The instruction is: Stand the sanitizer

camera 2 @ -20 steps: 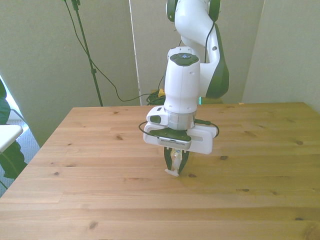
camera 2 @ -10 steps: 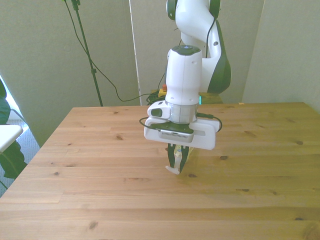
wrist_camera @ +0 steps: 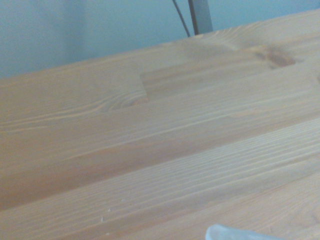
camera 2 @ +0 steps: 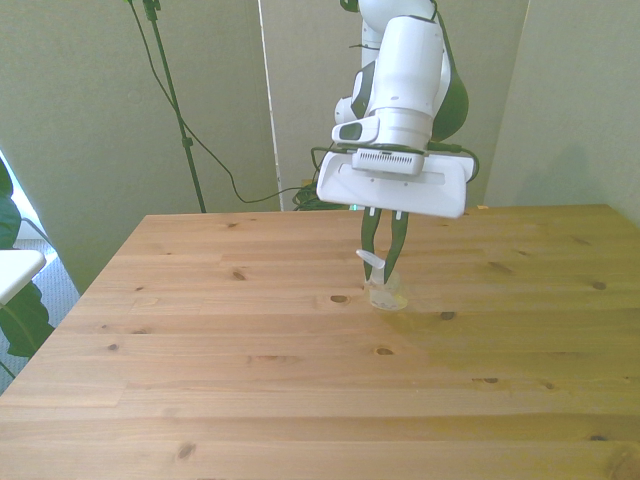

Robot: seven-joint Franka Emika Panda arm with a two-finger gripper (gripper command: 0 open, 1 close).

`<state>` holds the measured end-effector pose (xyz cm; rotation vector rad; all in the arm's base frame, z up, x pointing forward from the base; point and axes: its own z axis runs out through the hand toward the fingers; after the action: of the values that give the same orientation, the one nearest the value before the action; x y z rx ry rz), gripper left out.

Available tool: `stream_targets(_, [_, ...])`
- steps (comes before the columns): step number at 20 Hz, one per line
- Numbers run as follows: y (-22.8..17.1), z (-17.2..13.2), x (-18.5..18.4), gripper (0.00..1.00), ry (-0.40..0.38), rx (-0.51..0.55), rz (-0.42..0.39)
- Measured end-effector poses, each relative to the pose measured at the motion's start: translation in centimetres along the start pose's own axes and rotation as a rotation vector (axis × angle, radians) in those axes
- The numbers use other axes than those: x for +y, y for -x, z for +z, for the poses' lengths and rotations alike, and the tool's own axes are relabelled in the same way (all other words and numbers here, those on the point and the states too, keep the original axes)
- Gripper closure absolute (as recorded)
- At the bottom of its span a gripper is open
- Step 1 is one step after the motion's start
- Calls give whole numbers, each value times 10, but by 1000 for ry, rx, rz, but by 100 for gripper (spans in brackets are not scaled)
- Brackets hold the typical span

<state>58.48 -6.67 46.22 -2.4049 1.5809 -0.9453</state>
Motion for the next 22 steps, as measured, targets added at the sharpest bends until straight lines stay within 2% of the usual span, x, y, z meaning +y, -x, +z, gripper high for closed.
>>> stream_targets(5, [18,-16,4,100,-60,124,33])
stream_targets(13, [40,-11,11,100,-140,300,78])
stream_targets(19, [58,5,19,100,-143,350,88])
stream_targets(20, [58,6,20,0,-144,352,89])
stream_targets(22, [58,5,24,0,-148,359,86])
